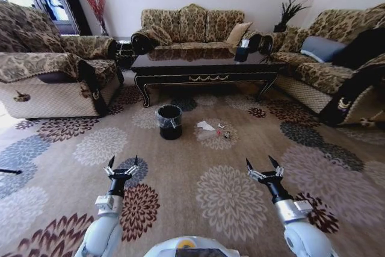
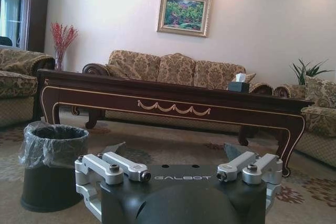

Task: Move to the front of the table and pick up the trash from the floor, then place it into the trash bin.

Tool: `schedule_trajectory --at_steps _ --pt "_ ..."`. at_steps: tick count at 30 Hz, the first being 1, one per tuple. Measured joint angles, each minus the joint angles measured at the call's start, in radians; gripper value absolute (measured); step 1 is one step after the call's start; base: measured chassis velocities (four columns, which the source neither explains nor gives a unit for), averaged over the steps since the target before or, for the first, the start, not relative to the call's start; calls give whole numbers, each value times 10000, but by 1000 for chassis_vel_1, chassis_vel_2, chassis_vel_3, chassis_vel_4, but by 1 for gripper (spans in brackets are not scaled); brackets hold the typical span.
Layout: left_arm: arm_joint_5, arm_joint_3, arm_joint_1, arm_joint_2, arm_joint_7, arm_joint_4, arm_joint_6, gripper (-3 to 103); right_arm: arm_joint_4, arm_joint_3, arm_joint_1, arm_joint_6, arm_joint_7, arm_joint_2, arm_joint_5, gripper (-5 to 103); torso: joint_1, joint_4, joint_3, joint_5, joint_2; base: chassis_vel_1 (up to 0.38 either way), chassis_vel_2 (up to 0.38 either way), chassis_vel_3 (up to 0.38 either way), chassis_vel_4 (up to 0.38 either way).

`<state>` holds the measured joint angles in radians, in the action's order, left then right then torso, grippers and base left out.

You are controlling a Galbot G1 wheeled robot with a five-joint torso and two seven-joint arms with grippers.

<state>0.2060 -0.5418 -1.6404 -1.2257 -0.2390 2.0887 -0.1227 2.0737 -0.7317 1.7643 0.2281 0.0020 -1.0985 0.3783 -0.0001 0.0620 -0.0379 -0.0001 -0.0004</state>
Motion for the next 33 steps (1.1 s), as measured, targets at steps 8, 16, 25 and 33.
schedule_trajectory --at_steps 8,16,25,33 --pt "5 -67 -83 -45 2 20 -36 100 24 12 33 22 -29 -12 -33 100 0 -1 -2 1 0 -206 219 196 -209" --pt "11 -116 -135 -80 3 86 -41 100 81 20 54 27 -42 -33 -42 100 1 -1 -2 2 1 -194 198 201 -187" --pt "66 -264 -250 -87 6 148 -59 100 147 21 110 31 -53 -90 -87 100 0 0 -2 0 2 -191 204 201 -199" --pt "149 -339 -304 -69 10 196 -59 100 186 46 121 31 -58 -138 -99 100 0 0 -3 1 3 -192 206 218 -195"
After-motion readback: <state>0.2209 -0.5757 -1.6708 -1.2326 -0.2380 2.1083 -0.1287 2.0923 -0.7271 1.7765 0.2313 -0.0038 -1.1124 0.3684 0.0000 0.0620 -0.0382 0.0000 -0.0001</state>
